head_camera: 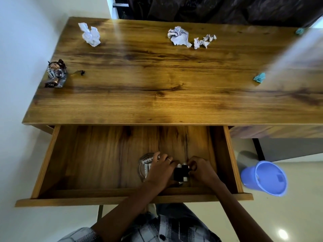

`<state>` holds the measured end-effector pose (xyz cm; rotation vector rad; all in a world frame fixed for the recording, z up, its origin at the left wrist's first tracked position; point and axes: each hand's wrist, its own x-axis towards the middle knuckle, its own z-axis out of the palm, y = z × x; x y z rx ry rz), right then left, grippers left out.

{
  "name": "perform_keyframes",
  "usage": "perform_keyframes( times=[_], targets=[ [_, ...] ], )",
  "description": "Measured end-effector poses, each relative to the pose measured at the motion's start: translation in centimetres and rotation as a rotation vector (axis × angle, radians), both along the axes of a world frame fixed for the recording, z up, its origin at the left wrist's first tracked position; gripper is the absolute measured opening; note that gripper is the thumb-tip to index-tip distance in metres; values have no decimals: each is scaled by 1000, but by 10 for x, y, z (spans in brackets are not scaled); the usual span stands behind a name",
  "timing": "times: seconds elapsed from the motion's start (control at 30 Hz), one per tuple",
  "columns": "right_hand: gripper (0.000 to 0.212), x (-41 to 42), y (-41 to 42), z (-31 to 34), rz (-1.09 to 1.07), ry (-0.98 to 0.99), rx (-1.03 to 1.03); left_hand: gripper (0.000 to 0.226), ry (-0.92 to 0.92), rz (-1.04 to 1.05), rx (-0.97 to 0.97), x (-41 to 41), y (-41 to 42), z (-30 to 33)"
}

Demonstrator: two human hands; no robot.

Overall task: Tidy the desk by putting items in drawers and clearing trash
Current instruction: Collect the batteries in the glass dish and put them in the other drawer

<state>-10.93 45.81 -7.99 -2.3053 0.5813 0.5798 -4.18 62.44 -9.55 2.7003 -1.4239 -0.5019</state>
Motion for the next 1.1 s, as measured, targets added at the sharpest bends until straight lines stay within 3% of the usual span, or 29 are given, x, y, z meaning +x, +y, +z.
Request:
perform_keyframes(
  times=[0.23, 0.4, 0.57, 1.1],
  targets=[
    [27, -16, 2, 0, 15, 49, 45, 66, 37, -10, 2, 2, 1, 2],
    [21, -11, 2, 4, -44, -50, -21, 68, 60, -8, 37, 5, 0, 8],
    [36, 1, 7, 8, 61, -87, -27, 64, 75, 21, 66, 8, -4, 12],
    [37, 0, 19, 0, 119, -155, -33, 49, 59, 94, 51, 2, -2, 12]
  ],
)
